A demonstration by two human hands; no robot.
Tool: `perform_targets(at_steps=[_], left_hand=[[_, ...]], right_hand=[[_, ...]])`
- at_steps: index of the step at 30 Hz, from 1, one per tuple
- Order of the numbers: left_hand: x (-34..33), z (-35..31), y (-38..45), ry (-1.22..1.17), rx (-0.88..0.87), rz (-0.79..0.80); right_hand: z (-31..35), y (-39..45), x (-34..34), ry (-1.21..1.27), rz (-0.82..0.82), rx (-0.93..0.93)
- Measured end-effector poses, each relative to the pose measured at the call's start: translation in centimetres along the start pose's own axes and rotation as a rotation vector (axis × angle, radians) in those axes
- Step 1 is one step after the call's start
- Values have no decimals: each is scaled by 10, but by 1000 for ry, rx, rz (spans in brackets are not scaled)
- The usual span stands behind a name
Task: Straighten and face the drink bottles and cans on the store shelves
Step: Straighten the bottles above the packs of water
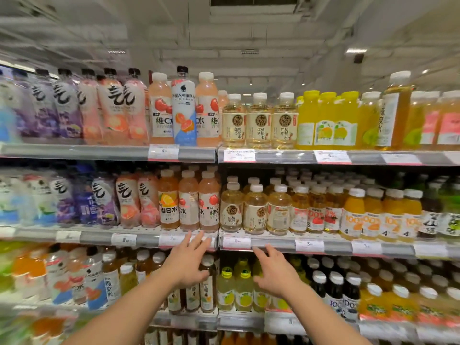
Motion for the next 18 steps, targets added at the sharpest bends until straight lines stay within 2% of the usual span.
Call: perform_targets(at_steps=[4,8,10,14,18], left_hand=[[67,12,-9,-15,-34,-264],[143,44,-13,-105,-46,-627],[172,68,-11,-131,-33,-744],[197,114,11,-47,35,-724],[180,147,34,19,34,-678]], right_hand=[[26,-6,66,42,-64,151],[63,-1,139,20,-308,249],[84,9,174,28,-397,283],[132,41,239,-24,-513,342],[179,80,294,-31,-648,344]])
Point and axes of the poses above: each hand's wrist, its own y-axis towards the middle knuckle, its own x-axis out of the back of the hand, z = x × y, the point moved 4 cm from there along y, towards the middle knuckle, and after that the axes turned 5 degrees about x, right-handed, at the moved point
